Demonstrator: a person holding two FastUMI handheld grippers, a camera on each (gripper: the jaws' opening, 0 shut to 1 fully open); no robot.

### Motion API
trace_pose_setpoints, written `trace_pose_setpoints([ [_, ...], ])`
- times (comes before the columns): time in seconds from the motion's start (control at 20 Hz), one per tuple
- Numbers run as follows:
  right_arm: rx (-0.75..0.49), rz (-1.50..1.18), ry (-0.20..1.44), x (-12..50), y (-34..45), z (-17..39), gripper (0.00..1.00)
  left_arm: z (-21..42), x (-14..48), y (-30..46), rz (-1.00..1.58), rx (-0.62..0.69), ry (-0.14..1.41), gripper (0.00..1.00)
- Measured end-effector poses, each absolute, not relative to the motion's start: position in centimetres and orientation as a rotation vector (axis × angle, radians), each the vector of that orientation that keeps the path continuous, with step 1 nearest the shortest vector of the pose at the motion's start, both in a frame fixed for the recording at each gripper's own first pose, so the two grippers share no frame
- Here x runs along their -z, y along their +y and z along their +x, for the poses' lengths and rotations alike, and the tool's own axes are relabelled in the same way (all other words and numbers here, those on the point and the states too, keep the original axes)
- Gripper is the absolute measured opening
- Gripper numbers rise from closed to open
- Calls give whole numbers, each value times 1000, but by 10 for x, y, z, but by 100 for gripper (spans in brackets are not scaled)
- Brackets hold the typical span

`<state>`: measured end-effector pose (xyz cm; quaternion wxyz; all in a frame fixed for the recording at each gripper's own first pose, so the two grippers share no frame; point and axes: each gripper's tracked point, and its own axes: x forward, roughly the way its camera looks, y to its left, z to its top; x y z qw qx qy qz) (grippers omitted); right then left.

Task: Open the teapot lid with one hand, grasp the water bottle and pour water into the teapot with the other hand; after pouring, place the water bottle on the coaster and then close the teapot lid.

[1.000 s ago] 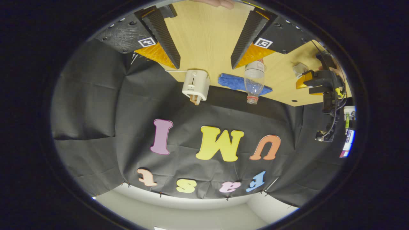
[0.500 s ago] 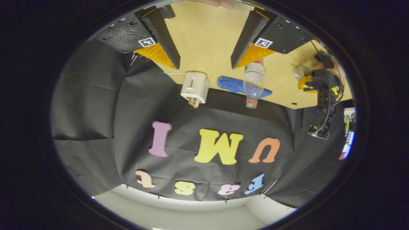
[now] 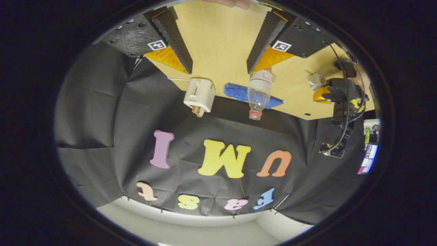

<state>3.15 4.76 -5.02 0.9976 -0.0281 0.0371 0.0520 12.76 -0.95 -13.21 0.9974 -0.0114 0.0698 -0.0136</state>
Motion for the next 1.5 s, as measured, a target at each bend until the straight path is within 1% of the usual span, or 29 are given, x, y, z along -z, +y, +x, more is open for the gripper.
trace_pose_setpoints([
  [0.05,-131,-46,63,51,59,34,98,125,126,-8,-29,28,126,5],
  [0.1,-151,-39,65,56,66,35,98,122,120,-4,-25,26,118,5],
  [0.15,-176,-29,74,60,76,37,95,120,114,1,-24,17,113,5],
  [0.3,-241,18,86,64,100,48,95,107,97,10,-61,26,125,5],
  [0.4,-258,42,74,64,113,61,95,96,87,8,-78,71,123,6],
  [0.5,-263,64,63,66,124,76,95,88,69,26,-32,31,100,5],
  [0.55,-268,64,62,68,131,82,98,83,63,30,-32,25,96,5],
  [0.65,-252,33,68,77,141,95,98,66,57,27,-112,57,140,5],
  [0.75,-234,6,53,77,150,103,98,60,47,33,-103,58,127,5],
  [0.8,-214,-4,47,77,151,110,94,57,42,38,-86,50,115,5],
  [0.85,-204,-14,56,78,159,120,98,53,37,39,-85,56,106,5],
  [0.9,-187,-12,67,79,161,127,98,51,36,40,-89,59,108,5],
  [0.95,-178,-9,75,80,162,133,95,51,37,42,-91,57,113,5],
  [1.0,-174,1,81,79,165,139,95,51,39,44,-95,56,120,5],
  [1.05,-170,13,90,80,166,144,98,51,40,45,-98,58,128,5],
  [1.15,-184,55,107,81,170,150,93,51,41,45,-95,76,131,5],
  [1.25,-186,76,116,82,169,150,77,49,39,45,-103,88,130,5],
  [1.5,-190,23,111,64,170,137,73,42,30,59,-97,78,115,5],
])
